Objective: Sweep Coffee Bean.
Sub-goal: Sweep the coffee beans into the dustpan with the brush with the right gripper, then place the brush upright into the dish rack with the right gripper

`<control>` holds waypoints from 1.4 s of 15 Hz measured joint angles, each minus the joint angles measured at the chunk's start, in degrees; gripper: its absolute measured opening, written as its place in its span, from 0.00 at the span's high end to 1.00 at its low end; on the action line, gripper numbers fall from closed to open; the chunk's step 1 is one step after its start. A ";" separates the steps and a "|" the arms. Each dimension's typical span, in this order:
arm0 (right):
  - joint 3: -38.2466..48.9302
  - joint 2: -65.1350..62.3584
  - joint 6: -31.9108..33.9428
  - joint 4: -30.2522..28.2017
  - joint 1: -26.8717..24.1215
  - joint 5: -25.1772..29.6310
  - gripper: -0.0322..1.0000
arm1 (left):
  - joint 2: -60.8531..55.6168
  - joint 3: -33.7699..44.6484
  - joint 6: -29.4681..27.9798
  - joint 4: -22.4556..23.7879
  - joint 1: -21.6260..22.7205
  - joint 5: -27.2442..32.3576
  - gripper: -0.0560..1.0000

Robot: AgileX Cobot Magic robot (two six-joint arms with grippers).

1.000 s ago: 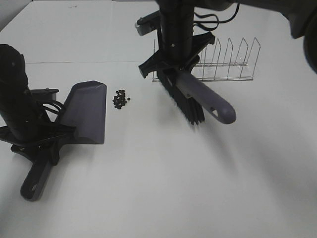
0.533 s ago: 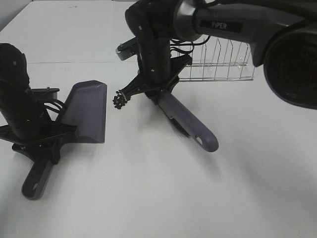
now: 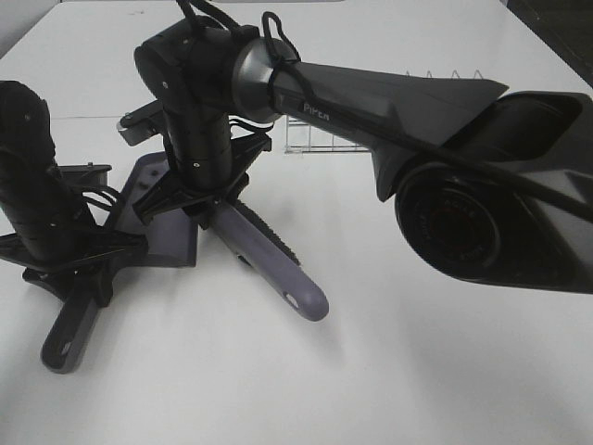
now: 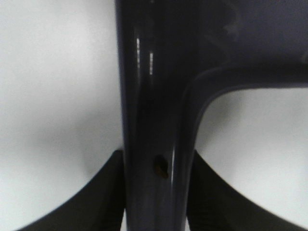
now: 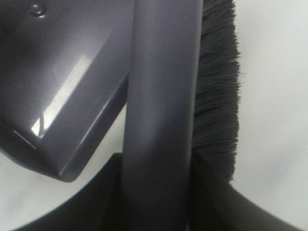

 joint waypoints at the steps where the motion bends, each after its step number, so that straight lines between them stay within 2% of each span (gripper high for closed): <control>1: -3.50 0.17 0.11 0.29 0.40 2.06 0.69 | 0.00 0.00 0.00 0.00 0.00 0.00 0.64; 4: -10.31 0.40 0.97 -0.46 0.74 2.69 0.69 | 0.00 0.00 0.00 0.00 0.00 0.00 0.64; 7: -11.29 -1.09 0.97 -5.79 0.80 3.04 0.69 | 0.00 0.00 0.00 0.00 0.00 0.06 0.64; 10: -11.29 -4.41 0.97 -7.45 -1.49 3.21 0.69 | 0.06 -0.06 0.00 -0.06 0.00 0.11 0.64; 12: -11.29 -7.91 0.57 -7.91 -4.93 3.21 0.69 | 0.06 -0.06 0.00 -0.06 0.00 0.11 0.64; 17: -11.29 -16.73 -0.63 -8.31 -18.74 3.32 0.69 | 0.06 -0.06 0.00 -0.06 0.00 0.11 0.64; 21: -8.48 -21.31 -2.01 -5.67 -29.62 3.32 0.69 | 0.06 -0.06 0.00 -0.06 0.00 0.11 0.64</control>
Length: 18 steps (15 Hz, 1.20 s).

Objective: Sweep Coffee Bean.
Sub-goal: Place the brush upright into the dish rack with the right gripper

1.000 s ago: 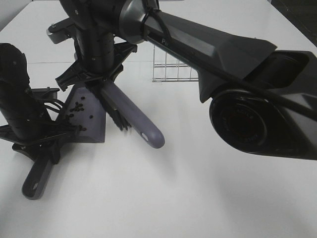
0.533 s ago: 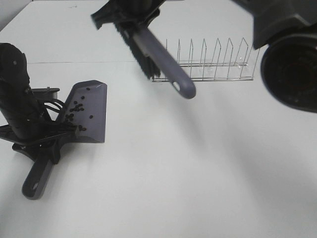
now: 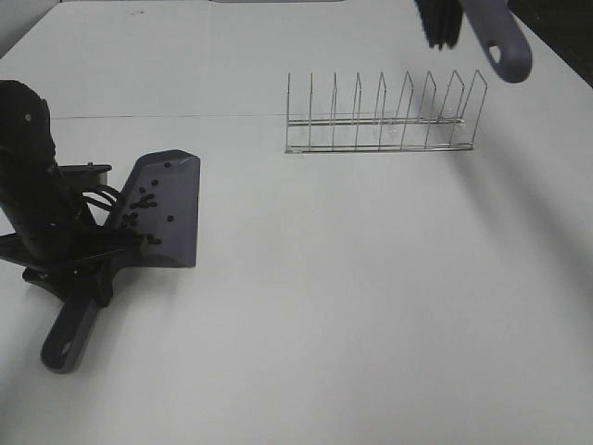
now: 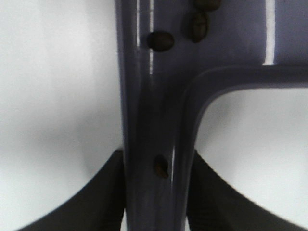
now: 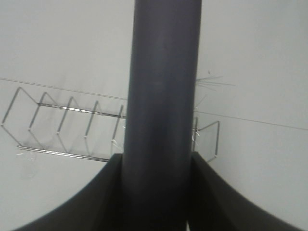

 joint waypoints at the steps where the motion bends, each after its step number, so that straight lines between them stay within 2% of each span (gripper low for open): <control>1: 2.58 -1.32 0.00 0.34 -2.01 -0.06 0.69 | 0.00 0.00 0.00 0.00 0.00 0.00 0.64; 4: 12.38 -3.50 -0.06 2.01 -6.19 -0.11 0.69 | 0.00 0.00 0.00 0.00 0.00 0.00 0.64; 5: 18.33 -4.07 -0.06 4.47 -8.25 -0.11 0.69 | 0.00 0.00 0.00 0.00 0.00 0.00 0.64; 9: 31.97 -3.90 -0.06 9.40 -9.28 0.00 0.69 | 0.00 0.00 0.00 0.00 0.00 0.00 0.64; 11: 33.52 -2.41 -0.06 9.57 -9.28 -0.69 0.69 | 0.00 0.00 0.00 0.00 0.00 -0.06 0.64; 15: 33.29 0.86 -0.06 8.42 -9.28 -6.53 0.69 | 0.00 0.00 0.00 0.00 0.00 -0.06 0.64; 18: 31.11 3.78 -0.23 6.82 -9.28 -7.45 0.69 | 0.00 0.00 0.00 0.00 0.00 -0.06 0.64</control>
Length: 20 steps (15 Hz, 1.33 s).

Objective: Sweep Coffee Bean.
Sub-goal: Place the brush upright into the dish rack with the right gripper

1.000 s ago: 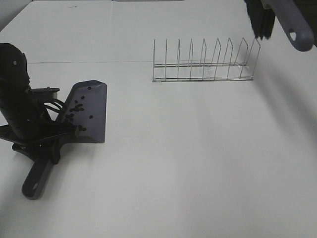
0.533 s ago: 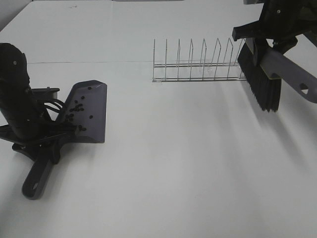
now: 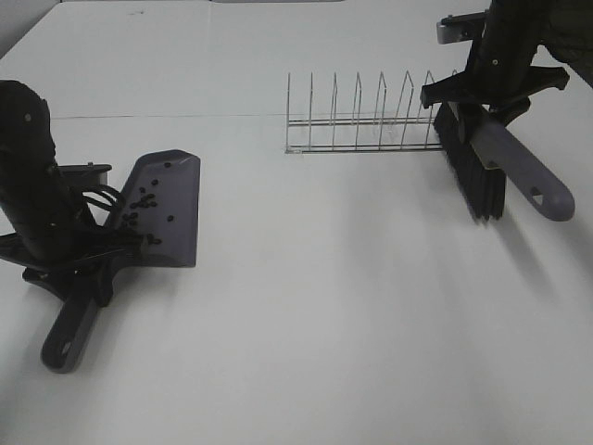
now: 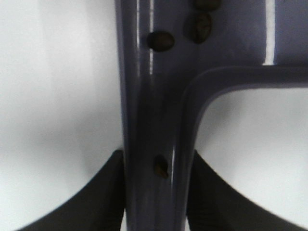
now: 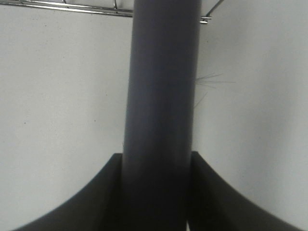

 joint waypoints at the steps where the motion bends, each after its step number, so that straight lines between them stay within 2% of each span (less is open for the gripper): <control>1: -0.74 0.80 -0.11 -0.11 0.00 -0.52 0.69 | 0.00 0.00 0.00 0.00 0.00 0.00 0.64; 3: -3.09 2.35 -0.23 -0.57 0.00 -3.44 0.69 | 0.00 0.00 0.00 0.00 0.00 0.00 0.64; 7: -8.54 5.16 -0.23 -1.95 0.00 -5.39 0.69 | 0.00 0.00 0.00 0.00 0.00 0.00 0.64; 11: -9.28 6.99 -0.23 -1.95 0.00 -9.80 0.69 | 0.00 0.00 0.00 0.00 0.00 0.06 0.64; 14: -9.28 7.51 0.92 -2.98 -0.06 -10.31 0.69 | 0.00 0.00 0.00 0.00 0.00 0.06 0.64; 16: -9.28 7.51 3.90 -4.70 0.00 -10.89 0.67 | 0.00 0.00 0.00 0.00 0.00 0.06 0.64; 19: -9.28 7.33 6.76 -7.39 -0.11 -10.89 0.38 | 0.00 0.00 0.00 0.00 0.00 0.06 0.64; 20: -9.28 6.99 6.82 -7.56 -0.11 -11.00 0.32 | 0.00 0.00 0.00 0.00 0.00 0.06 0.64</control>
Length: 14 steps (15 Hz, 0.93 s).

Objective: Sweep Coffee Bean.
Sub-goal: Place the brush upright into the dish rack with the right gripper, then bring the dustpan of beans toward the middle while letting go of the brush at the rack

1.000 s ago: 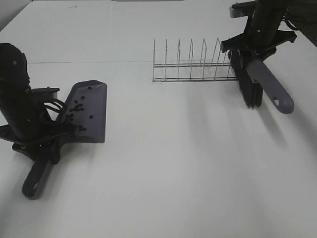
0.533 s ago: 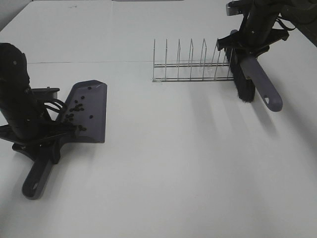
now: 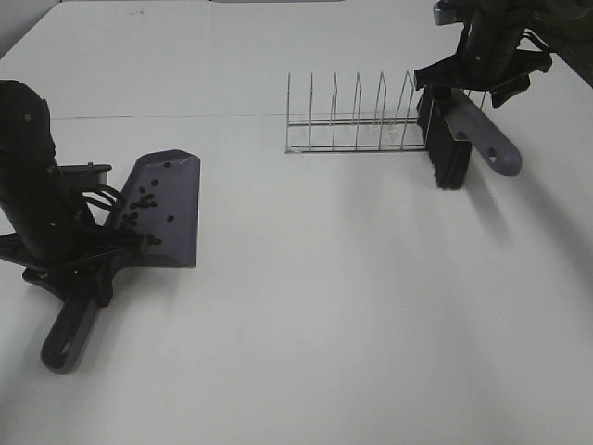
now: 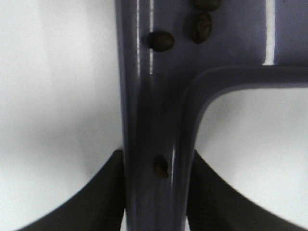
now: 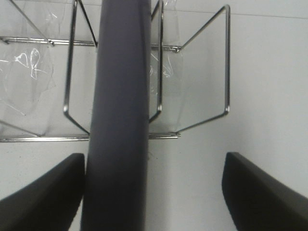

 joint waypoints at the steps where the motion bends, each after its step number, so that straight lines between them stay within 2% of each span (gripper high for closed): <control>1: 0.00 -0.63 0.00 0.00 0.00 -0.11 0.30 | 0.00 0.00 0.00 0.00 0.00 0.00 0.64; 7: -0.29 -7.68 0.00 2.81 0.00 0.46 0.28 | -1.15 -1.66 -1.32 -0.34 -0.63 -1.95 0.64; 11: -0.34 -8.31 0.00 4.30 0.06 1.38 0.28 | -1.15 -2.41 -3.72 -0.63 -6.13 -4.30 0.64; 14: -0.34 -8.31 0.00 4.70 0.06 2.92 0.28 | 0.46 -2.92 -4.64 -1.49 -6.82 -3.95 0.64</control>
